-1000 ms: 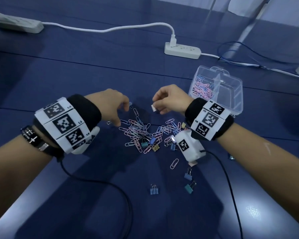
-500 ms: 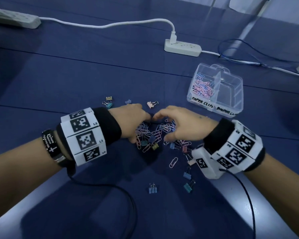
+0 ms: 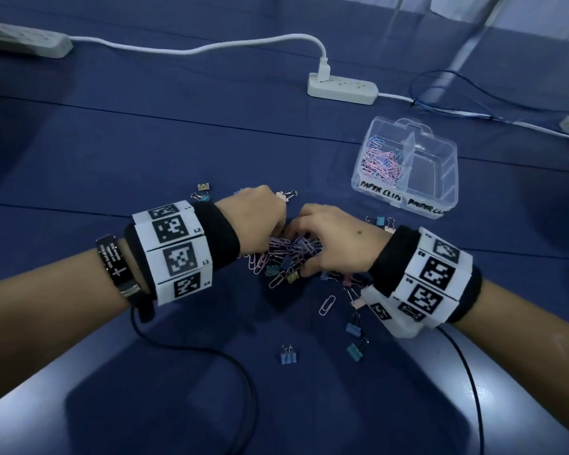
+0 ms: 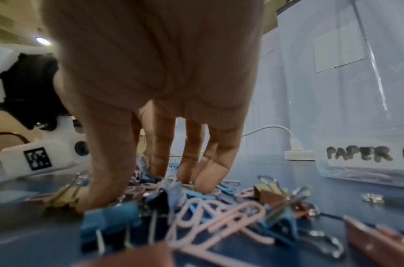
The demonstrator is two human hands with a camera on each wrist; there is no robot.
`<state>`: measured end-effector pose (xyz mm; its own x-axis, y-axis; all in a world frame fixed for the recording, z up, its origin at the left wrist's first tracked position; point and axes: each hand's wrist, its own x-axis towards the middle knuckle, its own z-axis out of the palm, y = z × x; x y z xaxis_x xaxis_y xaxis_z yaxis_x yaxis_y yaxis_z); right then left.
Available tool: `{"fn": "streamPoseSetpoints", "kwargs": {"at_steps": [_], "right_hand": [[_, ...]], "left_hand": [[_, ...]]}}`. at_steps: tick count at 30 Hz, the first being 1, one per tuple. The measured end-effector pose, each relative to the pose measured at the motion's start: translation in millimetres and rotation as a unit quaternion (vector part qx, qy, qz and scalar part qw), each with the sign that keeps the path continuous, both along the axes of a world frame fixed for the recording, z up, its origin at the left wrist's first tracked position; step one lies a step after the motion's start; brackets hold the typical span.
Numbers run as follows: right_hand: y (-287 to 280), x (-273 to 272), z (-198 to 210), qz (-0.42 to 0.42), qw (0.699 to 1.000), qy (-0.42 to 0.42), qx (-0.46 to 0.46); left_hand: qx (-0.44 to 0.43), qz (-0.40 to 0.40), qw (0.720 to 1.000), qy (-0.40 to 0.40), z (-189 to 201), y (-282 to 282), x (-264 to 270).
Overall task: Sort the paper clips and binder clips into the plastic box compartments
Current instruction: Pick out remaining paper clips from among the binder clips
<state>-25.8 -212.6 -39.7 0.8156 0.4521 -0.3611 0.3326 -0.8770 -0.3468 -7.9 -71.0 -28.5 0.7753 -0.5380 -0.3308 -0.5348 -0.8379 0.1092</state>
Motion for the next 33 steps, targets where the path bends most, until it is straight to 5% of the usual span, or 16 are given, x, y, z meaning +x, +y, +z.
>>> {"fn": "streamPoseSetpoints", "kwargs": {"at_steps": [6,11,19,23,33], "right_hand": [[4.4,2.2,-2.7,-0.014,0.999,-0.042,-0.003],[0.5,4.4,-3.3,-0.052,0.998,-0.015,0.02],[-12.6,-0.2,-4.4,-0.051,0.997,0.022,0.044],[-31.9,-3.7,-5.8,-0.122,0.988,0.043,0.081],[-89.9,-12.4,25.1,-0.226,0.927,0.14,0.264]], "left_hand": [[0.032,-0.013,0.999,-0.012,2.7,-8.9,0.8],[-0.046,0.048,0.995,0.069,8.1,2.4,18.7],[-0.238,0.146,0.938,0.203,22.8,6.0,53.6],[-0.327,0.164,0.897,0.248,31.7,-18.8,68.7],[-0.406,0.18,0.851,0.282,28.7,-106.8,95.9]]}}
